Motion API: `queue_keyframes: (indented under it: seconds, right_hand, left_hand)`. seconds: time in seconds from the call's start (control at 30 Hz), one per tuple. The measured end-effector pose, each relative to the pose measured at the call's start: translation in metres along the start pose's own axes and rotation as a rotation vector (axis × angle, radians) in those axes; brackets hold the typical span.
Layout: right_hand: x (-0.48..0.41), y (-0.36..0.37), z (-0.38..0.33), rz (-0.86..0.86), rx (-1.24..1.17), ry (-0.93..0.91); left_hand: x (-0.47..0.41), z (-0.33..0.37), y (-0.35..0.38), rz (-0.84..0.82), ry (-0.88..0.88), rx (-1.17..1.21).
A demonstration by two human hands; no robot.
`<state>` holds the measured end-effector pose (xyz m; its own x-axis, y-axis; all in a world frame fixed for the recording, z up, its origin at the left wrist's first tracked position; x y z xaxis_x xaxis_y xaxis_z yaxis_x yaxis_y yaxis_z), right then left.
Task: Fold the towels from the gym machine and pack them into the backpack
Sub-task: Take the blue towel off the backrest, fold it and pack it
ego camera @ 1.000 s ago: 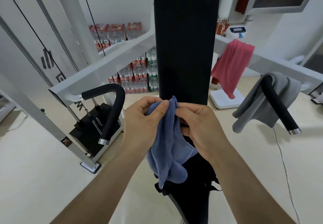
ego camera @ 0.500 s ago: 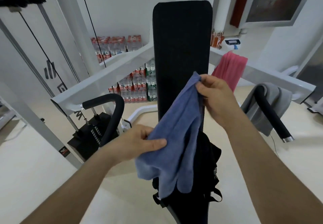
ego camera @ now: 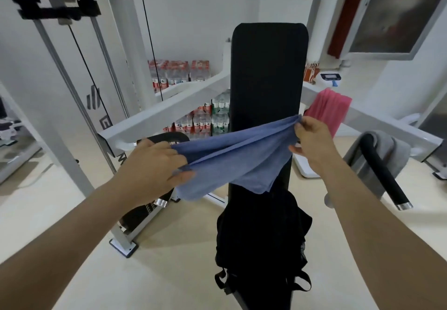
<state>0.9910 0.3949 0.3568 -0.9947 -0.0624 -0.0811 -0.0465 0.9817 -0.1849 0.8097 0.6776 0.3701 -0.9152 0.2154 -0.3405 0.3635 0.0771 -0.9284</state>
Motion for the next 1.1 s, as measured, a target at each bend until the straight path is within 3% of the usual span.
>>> queue_keyframes:
  seconds: [0.07, 0.13, 0.3, 0.4, 0.53, 0.67, 0.73, 0.83, 1.0, 1.1]
  right_hand:
    - [0.009, 0.005, -0.002, -0.019, -0.204, 0.075]
    - [0.016, 0.009, -0.001, -0.053, -0.235, 0.079]
    - [0.039, 0.013, -0.012, -0.196, 0.052, -0.100]
    - [0.050, 0.014, -0.018, -0.231, 0.213, -0.228]
    - [0.059, 0.019, -0.021, -0.099, 0.059, -0.250]
    - [0.065, 0.023, -0.024, 0.125, -0.036, -0.191]
    - [0.067, 0.024, -0.028, 0.140, -0.065, -0.158]
    - [0.074, 0.024, -0.040, -0.064, -0.083, -0.196]
    - [0.083, 0.015, -0.060, -0.622, 0.098, -0.206]
    - [0.074, 0.010, -0.064, -0.645, 0.200, -0.223]
  left_hand:
    - [0.001, -0.011, -0.003, -0.014, -0.143, 0.164]
    - [0.003, -0.019, -0.004, -0.013, -0.224, 0.179]
    - [0.010, -0.033, -0.004, 0.053, -0.348, 0.082]
    - [0.014, -0.042, 0.001, 0.042, -0.432, 0.179]
    - [0.017, -0.049, 0.003, 0.053, -0.520, 0.349]
    - [0.018, -0.041, -0.013, 0.198, -0.479, 0.524]
    - [0.018, -0.039, -0.020, 0.265, -0.464, 0.520]
    - [0.014, -0.044, -0.021, 0.206, -0.461, 0.479]
    - [0.004, -0.058, -0.016, 0.107, -0.489, 0.542]
    - [-0.005, -0.060, -0.014, 0.067, -0.499, 0.557]
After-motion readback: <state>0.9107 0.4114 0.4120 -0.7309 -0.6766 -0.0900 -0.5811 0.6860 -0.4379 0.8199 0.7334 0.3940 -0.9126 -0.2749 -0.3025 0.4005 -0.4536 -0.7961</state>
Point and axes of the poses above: each hand's wrist, its own x-axis away from the middle knuckle, its own y-axis out of the palm, z = x × y, the point moved 2 cm from there along -x, towards the middle knuckle, and after that the axes turned 2 degrees about z, right-handed, at the moved point
